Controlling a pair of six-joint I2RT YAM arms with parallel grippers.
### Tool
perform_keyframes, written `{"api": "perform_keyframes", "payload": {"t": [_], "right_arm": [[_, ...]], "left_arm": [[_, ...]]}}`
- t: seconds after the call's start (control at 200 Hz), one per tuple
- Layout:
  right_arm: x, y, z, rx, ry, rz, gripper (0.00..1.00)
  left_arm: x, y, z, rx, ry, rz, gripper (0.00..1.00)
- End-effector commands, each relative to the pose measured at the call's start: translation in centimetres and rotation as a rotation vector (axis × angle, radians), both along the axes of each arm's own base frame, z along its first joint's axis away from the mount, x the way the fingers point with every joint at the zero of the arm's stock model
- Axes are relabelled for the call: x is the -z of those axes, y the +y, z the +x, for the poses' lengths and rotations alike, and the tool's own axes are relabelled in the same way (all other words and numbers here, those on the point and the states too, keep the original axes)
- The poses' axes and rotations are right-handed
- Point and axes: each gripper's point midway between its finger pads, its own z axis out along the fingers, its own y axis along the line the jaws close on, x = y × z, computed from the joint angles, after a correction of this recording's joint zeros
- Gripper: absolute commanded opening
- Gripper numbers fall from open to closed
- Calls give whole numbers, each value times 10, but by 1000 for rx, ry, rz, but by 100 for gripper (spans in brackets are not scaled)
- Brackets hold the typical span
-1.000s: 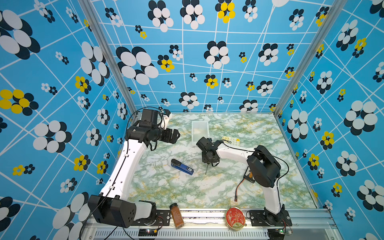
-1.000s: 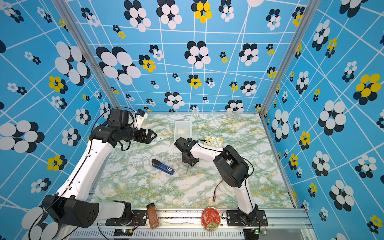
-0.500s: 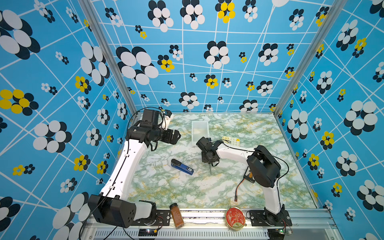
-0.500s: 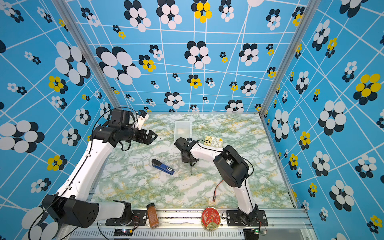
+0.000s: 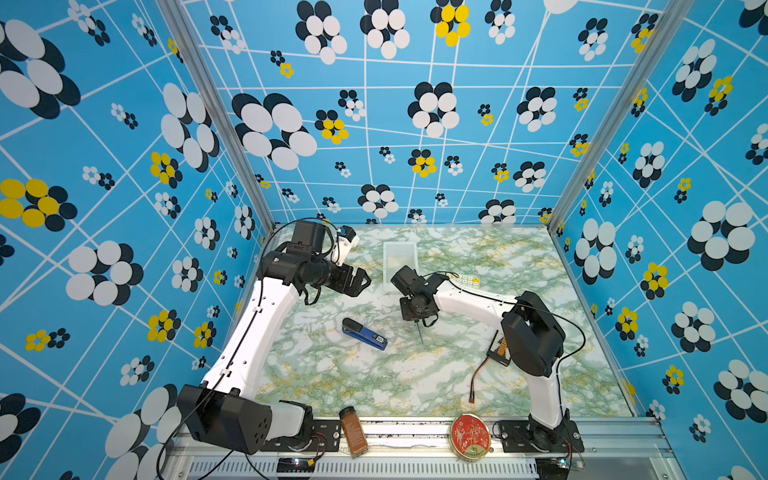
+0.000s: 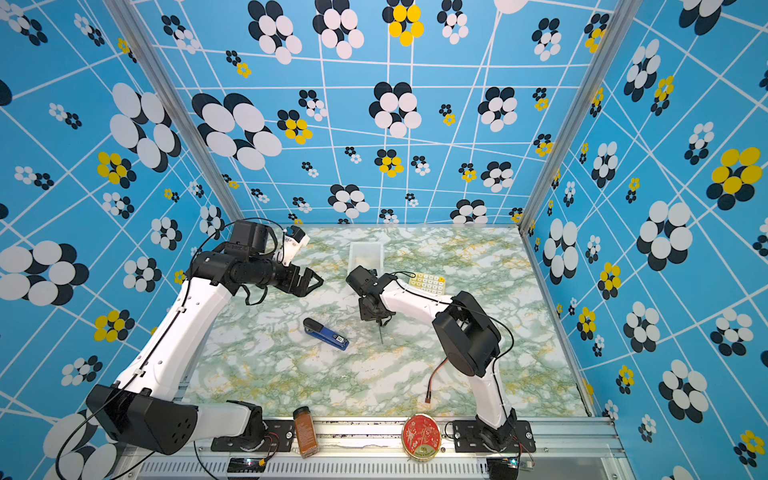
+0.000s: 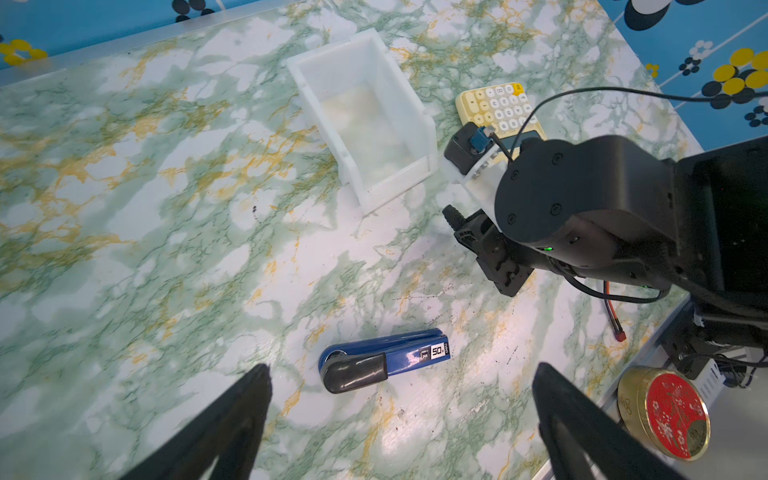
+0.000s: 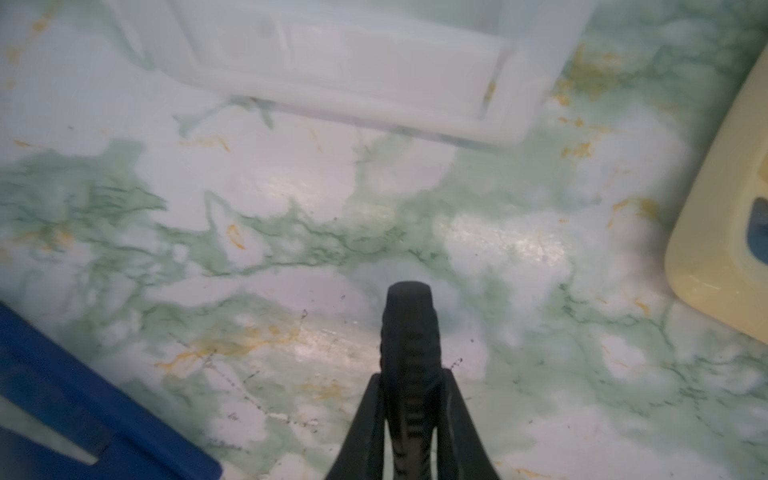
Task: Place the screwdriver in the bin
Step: 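Lift the screwdriver with the right gripper and carry it over the white bin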
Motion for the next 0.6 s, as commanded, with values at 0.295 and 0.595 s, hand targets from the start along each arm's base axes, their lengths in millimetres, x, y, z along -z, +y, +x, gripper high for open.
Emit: {"api": "perform_keyframes", "payload": {"t": [0.295,0.595], "right_arm": [[-85,37,73,-69,-120,142,7],[-71,42,153,-48,-208,114,6]], "left_arm": [[-2,-9,-3,70,-9,10,99],[-3,-9,-2,77,-7,16,99]]}}
